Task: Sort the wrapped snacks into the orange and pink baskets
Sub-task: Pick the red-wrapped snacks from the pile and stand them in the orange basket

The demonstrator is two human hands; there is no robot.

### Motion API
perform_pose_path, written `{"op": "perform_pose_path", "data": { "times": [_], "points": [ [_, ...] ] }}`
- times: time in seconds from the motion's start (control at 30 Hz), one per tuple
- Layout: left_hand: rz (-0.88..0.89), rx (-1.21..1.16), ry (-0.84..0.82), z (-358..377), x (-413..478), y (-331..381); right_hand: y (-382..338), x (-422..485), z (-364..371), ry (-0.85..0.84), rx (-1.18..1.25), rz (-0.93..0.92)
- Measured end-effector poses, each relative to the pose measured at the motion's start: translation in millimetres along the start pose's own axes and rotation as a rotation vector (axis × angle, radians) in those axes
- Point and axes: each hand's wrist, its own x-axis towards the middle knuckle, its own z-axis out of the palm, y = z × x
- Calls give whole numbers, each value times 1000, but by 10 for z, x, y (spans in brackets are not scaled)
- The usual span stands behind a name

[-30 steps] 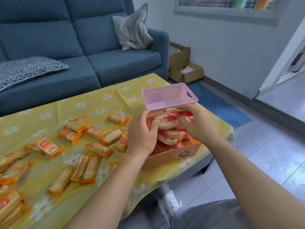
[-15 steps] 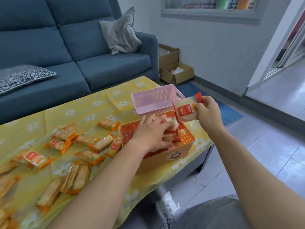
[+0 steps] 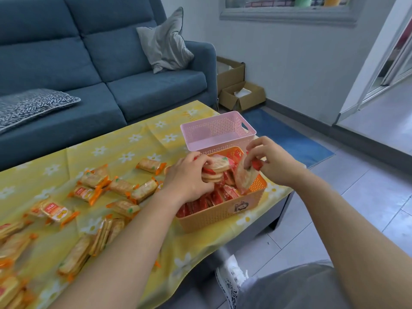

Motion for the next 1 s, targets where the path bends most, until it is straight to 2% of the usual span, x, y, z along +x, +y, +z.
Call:
{"op": "perform_pose_path", "data": {
  "times": [0.1,0.2,0.4,0.5,0.57,0.67,0.73,0.8,0.9,1.0],
  "points": [
    [-14,-78,7,19,1,32,-123,3,111,-96,-220,-47],
    [-21,-143,15,22,0,24,-168,30,228,-191,-339,-64],
    [-14,-241,89,10,-17,12,-261,24,116,-77,-482,-46],
    [-24,-245,131,12,-33,14,-253,22,309,-248,-553,-33],
    [-50,-253,147,-1,-51,-9,-201,17,370,-288,-452,-19],
    [-78,-282,221,-42,-77,-85,-154,12,296,-123,-117,78],
    [-90,-308,270,-70,-95,-118,-129,5,280,-28,-40,173],
    [-100,-326,316,-92,-118,-128,-140,9,332,-41,-49,232],
    [-79,-346,437,-174,-167,-83,-211,18,488,-171,-261,196],
    [-13,-561,484,-278,-239,56,-219,39,577,-213,-350,213]
  ]
}}
